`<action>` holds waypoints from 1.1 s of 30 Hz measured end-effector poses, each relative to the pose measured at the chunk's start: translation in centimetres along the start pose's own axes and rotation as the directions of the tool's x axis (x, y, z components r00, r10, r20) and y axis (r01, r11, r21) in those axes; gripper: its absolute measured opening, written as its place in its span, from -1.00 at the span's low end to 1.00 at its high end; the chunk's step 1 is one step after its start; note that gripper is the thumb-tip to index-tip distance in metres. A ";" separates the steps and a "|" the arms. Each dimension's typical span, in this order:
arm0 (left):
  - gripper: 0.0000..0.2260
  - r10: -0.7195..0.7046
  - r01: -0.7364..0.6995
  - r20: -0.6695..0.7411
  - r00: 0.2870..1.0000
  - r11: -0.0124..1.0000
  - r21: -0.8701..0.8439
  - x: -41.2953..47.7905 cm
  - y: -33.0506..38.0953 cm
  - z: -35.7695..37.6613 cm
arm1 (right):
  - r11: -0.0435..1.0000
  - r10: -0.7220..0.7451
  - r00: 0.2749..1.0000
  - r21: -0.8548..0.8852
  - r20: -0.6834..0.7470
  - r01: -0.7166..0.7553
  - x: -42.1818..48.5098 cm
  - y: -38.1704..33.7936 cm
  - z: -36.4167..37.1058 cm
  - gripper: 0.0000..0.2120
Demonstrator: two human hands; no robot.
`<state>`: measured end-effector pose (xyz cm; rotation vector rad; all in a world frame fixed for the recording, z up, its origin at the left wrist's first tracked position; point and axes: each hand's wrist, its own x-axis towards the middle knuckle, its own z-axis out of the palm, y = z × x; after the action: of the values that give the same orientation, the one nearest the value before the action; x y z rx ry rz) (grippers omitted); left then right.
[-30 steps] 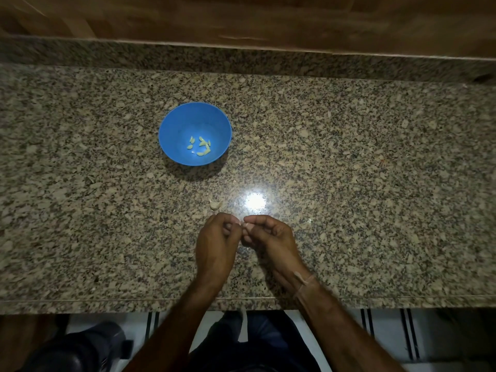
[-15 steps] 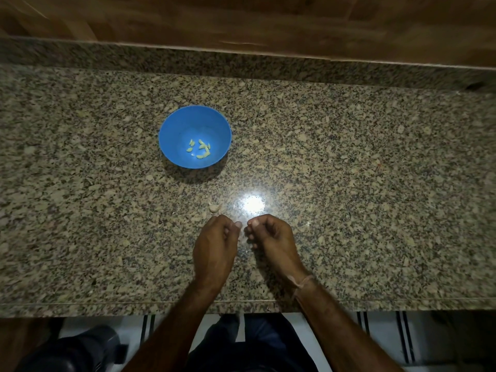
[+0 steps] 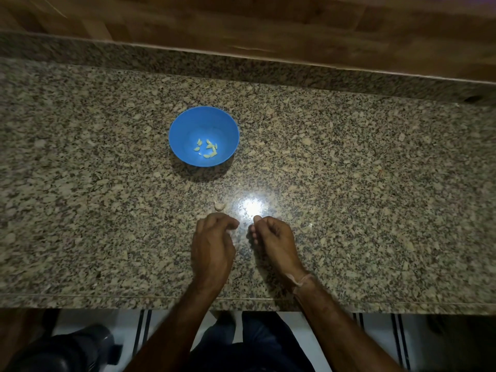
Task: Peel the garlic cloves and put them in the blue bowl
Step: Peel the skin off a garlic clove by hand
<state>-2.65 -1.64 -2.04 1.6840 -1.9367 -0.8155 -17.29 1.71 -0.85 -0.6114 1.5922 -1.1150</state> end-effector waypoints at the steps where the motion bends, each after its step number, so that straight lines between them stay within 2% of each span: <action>1: -0.70 0.007 -0.007 -0.005 1.000 0.999 -0.034 -0.1 0.0 -0.2 | 1.000 -0.015 1.000 -0.014 0.002 0.015 -0.1 0.0 0.0 -0.60; 5: -0.80 0.029 -0.021 0.028 0.999 0.965 -0.260 -0.2 0.6 -0.8 | 0.998 -0.053 0.998 -0.034 0.029 0.054 -0.1 0.1 0.2 -0.62; 9: -0.92 0.038 -0.029 0.024 0.999 0.955 -0.296 -0.3 0.3 -0.9 | 0.998 -0.051 0.996 -0.029 0.072 0.054 0.1 0.3 1.1 -0.62; 13: -0.93 -0.018 0.016 -0.004 1.000 0.957 -0.291 -0.5 -0.6 -1.4 | 0.998 -0.054 0.997 -0.035 0.057 0.056 0.0 0.6 1.8 -0.66; 16: -0.91 -0.113 0.080 -0.093 0.989 0.949 -0.304 0.0 -2.1 -2.2 | 0.963 -0.203 0.979 -0.184 -0.006 0.199 -0.2 1.4 1.6 -0.88; 17: -0.89 -0.139 0.097 -0.120 0.983 0.950 -0.298 0.3 -2.9 -2.5 | 0.936 -0.254 0.967 -0.253 -0.008 0.244 -0.4 1.6 1.2 -0.86; 19: -0.86 -0.164 0.116 -0.171 0.972 0.958 -0.262 0.6 -4.3 -3.3 | 0.852 -0.331 0.943 -0.421 0.029 0.312 -1.3 1.8 0.4 -0.70; 22: -0.75 -0.160 0.116 -0.208 0.965 0.971 -0.209 0.0 -5.7 -4.1 | 0.707 -0.314 0.946 -0.644 0.084 0.292 -2.5 2.5 -1.1 -0.57; 24: -0.76 -0.135 0.101 -0.188 0.973 0.978 -0.184 -1.5 -6.0 -3.8 | 0.643 -0.275 0.958 -0.726 0.079 0.244 -3.1 3.1 -1.4 -0.57; 26: -0.79 -0.105 0.083 -0.132 0.986 0.983 -0.161 -3.0 -5.9 -3.2 | 0.684 -0.292 0.956 -0.691 0.033 0.233 -3.4 3.1 -0.2 -0.69; 28: -0.82 -0.071 0.059 -0.087 0.994 0.989 -0.136 -3.6 -5.5 -2.5 | 0.697 -0.369 0.929 -0.661 0.003 0.279 -3.1 2.6 1.8 -0.74; 31: -0.83 0.006 -0.006 0.001 1.000 0.996 -0.093 -3.3 -4.7 -1.6 | 0.661 -0.424 0.900 -0.645 0.099 0.383 -1.6 1.7 3.9 -0.77; 33: -0.80 0.070 -0.069 0.023 0.997 0.997 -0.040 -3.5 -4.3 -1.4 | 0.671 -0.456 0.885 -0.617 0.094 0.412 -1.3 1.4 3.3 -0.79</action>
<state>1.93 1.29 -3.80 1.5815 -1.9708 -0.8458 -13.62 2.28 -1.49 -1.4834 1.9437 -0.9199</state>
